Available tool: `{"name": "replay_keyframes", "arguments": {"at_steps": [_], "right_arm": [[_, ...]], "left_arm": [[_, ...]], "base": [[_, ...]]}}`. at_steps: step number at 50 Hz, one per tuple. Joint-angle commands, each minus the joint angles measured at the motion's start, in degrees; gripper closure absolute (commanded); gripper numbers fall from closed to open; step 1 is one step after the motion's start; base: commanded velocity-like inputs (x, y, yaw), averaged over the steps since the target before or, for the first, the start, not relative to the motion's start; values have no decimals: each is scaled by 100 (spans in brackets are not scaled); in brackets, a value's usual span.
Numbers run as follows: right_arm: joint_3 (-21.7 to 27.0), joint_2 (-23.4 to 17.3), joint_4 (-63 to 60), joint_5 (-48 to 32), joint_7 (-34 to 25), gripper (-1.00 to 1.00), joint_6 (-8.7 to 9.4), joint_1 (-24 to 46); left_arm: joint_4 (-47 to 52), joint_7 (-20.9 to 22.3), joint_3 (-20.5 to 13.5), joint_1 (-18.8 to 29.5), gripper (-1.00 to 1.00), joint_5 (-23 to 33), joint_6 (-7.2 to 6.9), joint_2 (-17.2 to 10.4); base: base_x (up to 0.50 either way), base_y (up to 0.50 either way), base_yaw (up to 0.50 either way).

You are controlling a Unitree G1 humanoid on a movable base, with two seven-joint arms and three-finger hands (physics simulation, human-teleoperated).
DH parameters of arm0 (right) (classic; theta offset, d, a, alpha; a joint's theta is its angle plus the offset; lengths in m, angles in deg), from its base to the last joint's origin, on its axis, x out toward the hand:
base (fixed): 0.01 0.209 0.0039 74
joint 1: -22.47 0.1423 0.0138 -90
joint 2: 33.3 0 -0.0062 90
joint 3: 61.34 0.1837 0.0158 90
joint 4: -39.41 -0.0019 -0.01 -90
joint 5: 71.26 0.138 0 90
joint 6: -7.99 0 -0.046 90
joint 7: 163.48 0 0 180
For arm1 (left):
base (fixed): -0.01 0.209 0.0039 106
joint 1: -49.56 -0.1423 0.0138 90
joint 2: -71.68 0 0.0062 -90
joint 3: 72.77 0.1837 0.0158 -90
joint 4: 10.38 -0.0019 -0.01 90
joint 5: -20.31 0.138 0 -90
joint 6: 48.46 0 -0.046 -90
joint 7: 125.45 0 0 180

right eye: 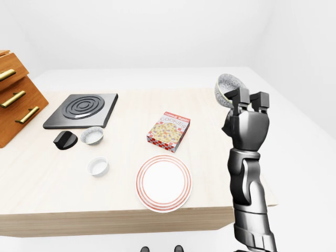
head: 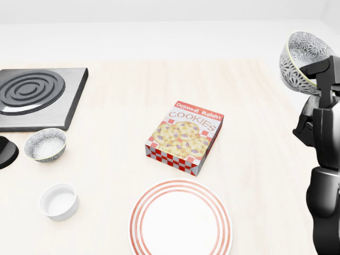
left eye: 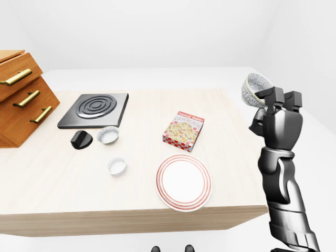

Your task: Pick the akita bowl next to the plate and place it on the plate.

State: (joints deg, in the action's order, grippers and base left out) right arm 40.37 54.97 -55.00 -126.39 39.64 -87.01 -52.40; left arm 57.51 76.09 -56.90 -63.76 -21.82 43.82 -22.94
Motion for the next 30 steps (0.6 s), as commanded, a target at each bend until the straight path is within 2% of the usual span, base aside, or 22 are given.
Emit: {"name": "replay_keyframes", "arguments": {"at_steps": [1, 5, 9, 13, 15, 16, 17, 18, 22, 30], "right_arm": [[145, 848, -2222, 714, -433, 100, 0, -1098], [-1, 1153, -2454, 466, -338, 100, 0, -1539], [-199, 1487, -2559, -97, -3, 100, 0, -2048], [-441, 1658, -2630, -533, 232, 100, 0, -2360], [-552, 1780, -2569, -1098, 645, 100, 0, -2475], [-575, 1769, -2565, -1145, 688, 100, 0, -2486], [-699, 1814, -2530, -1595, 688, 100, 0, -2630], [-744, 1780, -2528, -1662, 688, 100, 0, -2648], [-1287, 1588, -2409, -2797, 688, 100, 0, -2906], [-2169, 1081, -2293, -3499, 688, 100, 0, -3005]], "left_arm": [[-88, 9, 36, 17, -100, -29, 40, -37], [-61, -7, 60, 10, -100, -39, 42, -26], [-129, 13, 84, 25, -100, -46, 83, -39], [-143, 9, 123, 32, -100, -50, 113, -23], [-133, -4, 156, 38, -100, -42, 129, -12], [-132, -5, 159, 37, -100, -43, 130, -11], [-131, -2, 167, 36, -100, -44, 132, -9], [-131, -3, 168, 35, -100, -45, 132, -9], [-187, 28, 162, 26, -100, -69, 153, -25], [-262, 44, 204, 27, -100, -89, 215, -46]], "base": [[0, 0, 0], [0, 0, 0], [0, 0, 0], [0, 0, 0], [0, 0, 0], [0, 0, 0], [0, 0, 0], [0, 0, 0], [0, 0, 0], [0, 0, 0]]}}
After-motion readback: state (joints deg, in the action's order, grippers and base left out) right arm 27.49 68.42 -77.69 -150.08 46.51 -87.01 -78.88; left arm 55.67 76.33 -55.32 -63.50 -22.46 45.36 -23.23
